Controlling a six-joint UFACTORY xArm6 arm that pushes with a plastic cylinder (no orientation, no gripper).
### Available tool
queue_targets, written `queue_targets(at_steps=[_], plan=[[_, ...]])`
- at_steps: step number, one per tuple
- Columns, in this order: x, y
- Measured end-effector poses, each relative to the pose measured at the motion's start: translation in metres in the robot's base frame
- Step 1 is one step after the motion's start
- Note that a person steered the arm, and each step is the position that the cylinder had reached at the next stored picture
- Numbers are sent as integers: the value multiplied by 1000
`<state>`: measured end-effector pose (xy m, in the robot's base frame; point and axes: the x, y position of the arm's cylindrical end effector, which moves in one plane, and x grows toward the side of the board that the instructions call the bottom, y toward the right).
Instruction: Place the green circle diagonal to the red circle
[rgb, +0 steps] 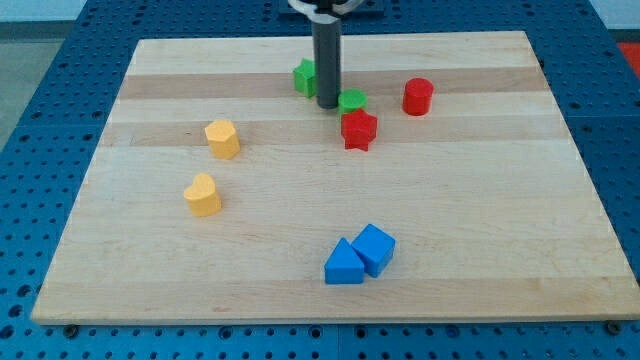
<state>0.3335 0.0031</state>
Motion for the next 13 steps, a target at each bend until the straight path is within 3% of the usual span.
queue_targets(at_steps=[2,4,13], plan=[[27,23],[27,82],[24,182]])
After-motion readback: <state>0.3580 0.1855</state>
